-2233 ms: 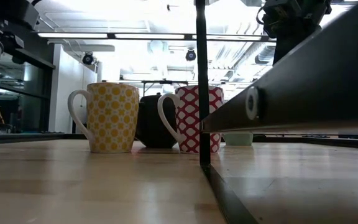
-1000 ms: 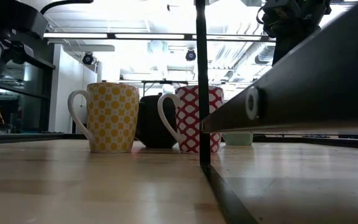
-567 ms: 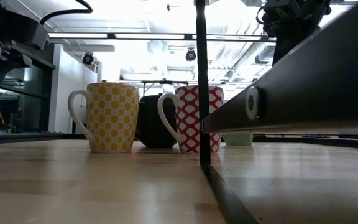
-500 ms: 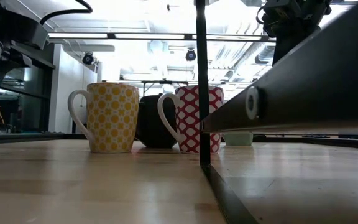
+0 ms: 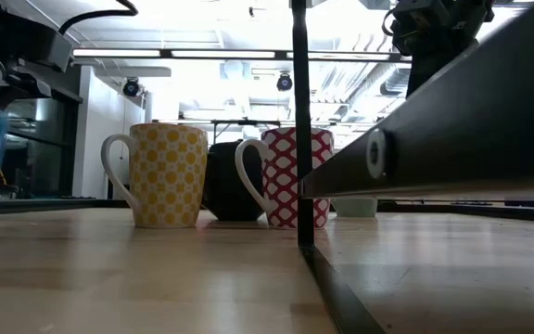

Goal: Place coffee mugs
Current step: Move the blue mug to the left of the shelf

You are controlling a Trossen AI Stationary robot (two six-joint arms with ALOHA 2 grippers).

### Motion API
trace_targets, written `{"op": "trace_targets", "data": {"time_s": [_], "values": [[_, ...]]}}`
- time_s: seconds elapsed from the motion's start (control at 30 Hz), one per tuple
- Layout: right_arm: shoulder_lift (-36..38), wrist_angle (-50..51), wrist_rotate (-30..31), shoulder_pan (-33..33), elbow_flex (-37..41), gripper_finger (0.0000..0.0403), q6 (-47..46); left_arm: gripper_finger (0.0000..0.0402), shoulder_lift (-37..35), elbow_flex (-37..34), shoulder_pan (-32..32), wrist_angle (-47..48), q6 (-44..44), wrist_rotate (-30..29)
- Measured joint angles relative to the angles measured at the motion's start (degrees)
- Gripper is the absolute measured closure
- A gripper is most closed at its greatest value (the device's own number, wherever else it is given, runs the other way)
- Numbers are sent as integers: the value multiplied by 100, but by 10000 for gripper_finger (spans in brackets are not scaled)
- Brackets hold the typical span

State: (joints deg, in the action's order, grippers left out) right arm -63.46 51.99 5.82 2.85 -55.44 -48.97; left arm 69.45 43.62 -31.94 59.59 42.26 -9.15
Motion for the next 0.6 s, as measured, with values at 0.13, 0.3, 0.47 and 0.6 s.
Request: {"op": "trace_targets", "data": {"time_s": [0.13, 0.3, 0.47, 0.6], "values": [[0, 1, 0, -1, 0, 313, 4, 394, 2, 2, 107, -18, -56, -27], [0, 2, 1, 0, 0, 313, 57, 396, -35, 2, 366, 63, -272, -37], [0, 2, 2, 0, 0, 313, 144, 397, -252, 22, 893, 406, -729, -78], [0, 0, 18, 0, 0, 313, 144, 397, -380, 365, 1384, 787, -1235, -142]]}}
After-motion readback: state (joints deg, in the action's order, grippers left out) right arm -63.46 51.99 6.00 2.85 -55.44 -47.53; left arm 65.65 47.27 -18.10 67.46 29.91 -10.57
